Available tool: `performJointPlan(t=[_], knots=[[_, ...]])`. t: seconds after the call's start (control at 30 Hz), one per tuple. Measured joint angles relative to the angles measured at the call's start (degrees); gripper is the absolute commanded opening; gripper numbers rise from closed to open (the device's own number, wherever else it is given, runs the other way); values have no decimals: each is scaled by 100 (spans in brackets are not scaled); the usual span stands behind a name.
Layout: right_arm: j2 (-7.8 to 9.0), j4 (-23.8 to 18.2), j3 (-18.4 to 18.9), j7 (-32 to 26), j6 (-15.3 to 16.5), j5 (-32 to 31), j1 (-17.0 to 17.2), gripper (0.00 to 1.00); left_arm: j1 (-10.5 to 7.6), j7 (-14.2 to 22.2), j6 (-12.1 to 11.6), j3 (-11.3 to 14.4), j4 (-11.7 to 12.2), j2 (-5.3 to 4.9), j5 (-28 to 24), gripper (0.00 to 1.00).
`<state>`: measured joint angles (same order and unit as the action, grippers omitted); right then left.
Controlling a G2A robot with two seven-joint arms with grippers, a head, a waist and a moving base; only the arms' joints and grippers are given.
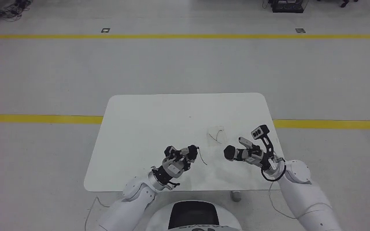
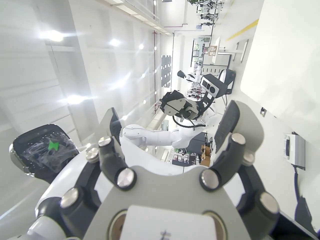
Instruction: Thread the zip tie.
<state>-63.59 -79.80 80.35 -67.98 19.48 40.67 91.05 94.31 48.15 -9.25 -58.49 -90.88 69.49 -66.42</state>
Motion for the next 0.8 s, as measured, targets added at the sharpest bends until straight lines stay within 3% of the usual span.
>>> performJointPlan(t=[0.2,0.4,0.8], knots=[[-34,-366,345,100,0,-54,253,100,131,13,80,-123,-271,-31,-198,0],[-74,-490,398,81,0,-190,330,100,264,-55,25,-247,-503,-60,-243,0],[-73,-487,397,83,0,-186,329,100,270,-67,7,-259,-519,-61,-249,0]])
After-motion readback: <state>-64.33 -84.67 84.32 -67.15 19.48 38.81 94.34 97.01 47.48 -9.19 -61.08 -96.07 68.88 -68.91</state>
